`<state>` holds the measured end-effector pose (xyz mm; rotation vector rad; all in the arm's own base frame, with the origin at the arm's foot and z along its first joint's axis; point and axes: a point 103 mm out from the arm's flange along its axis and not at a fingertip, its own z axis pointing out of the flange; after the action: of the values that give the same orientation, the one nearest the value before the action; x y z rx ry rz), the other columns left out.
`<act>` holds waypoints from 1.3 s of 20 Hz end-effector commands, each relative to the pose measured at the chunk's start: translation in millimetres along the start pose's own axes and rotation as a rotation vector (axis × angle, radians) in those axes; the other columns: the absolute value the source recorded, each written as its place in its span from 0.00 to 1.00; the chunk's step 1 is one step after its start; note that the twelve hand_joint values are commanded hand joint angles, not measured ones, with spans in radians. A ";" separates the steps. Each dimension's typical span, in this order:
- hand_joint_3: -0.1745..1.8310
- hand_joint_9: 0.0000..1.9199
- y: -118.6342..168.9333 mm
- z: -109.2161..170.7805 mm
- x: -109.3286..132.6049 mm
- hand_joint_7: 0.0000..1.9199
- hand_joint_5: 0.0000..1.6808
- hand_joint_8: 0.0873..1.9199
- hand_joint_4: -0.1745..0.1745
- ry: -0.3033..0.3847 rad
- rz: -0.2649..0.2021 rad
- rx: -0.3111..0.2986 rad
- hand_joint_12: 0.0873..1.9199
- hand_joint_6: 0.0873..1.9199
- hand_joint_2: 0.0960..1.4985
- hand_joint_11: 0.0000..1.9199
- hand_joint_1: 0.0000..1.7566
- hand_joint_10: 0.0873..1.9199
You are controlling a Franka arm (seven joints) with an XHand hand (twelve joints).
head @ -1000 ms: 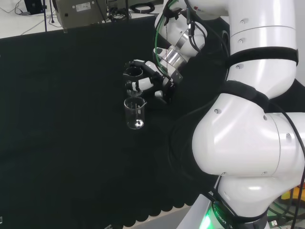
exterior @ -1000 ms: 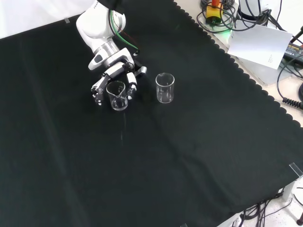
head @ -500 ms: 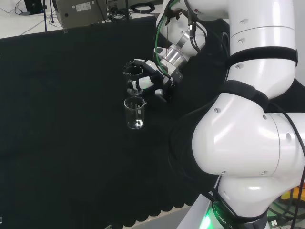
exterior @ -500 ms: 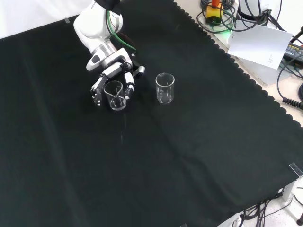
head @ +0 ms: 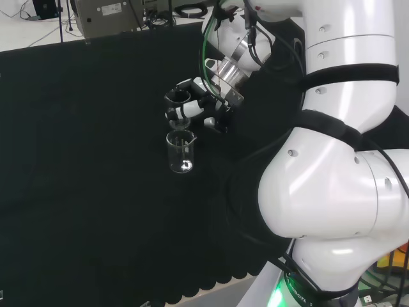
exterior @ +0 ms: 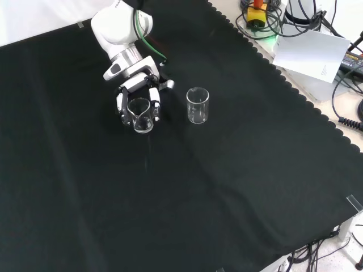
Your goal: Pick up the beaker on the right.
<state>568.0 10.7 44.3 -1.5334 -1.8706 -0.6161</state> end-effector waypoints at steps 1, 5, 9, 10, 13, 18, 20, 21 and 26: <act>0.37 0.79 0.1 -39.6 16.4 0.70 0.76 0.26 0.22 -0.121 -0.019 -0.131 0.35 0.32 0.41 0.69 0.80 0.00; 0.43 0.82 0.5 -78.9 25.1 0.71 0.76 0.27 0.07 -0.165 -0.049 -0.135 0.35 0.33 0.35 0.71 0.81 0.00; 0.46 0.86 -11.3 -105.6 38.5 0.78 0.79 0.14 0.33 -0.301 -0.088 -0.135 0.32 0.26 0.32 0.74 0.77 0.00; 0.46 0.87 -15.9 -110.5 40.3 0.81 0.80 0.09 0.40 -0.318 -0.088 -0.121 0.31 0.23 0.32 0.75 0.76 0.00; 0.39 0.90 -32.6 -123.2 42.8 0.81 0.85 0.03 0.12 -0.354 -0.089 -0.080 0.28 0.13 0.38 0.76 0.75 0.00; 0.34 0.91 -62.1 -141.8 40.7 0.80 0.86 0.03 0.00 -0.406 -0.065 -0.034 0.27 0.08 0.41 0.77 0.75 0.00; 0.35 0.92 -72.0 -147.8 40.5 0.80 0.87 0.03 0.00 -0.430 -0.064 -0.014 0.27 0.08 0.40 0.78 0.75 0.00; 0.35 0.92 -77.5 -150.2 41.5 0.80 0.87 0.03 0.00 -0.442 -0.060 -0.009 0.27 0.08 0.40 0.78 0.75 0.00; 0.37 0.93 -103.6 -154.5 50.8 0.81 0.88 0.02 0.00 -0.524 -0.061 0.050 0.26 0.06 0.38 0.79 0.76 0.00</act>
<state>521.6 -73.2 179.5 -1.7024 -2.2611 -0.3528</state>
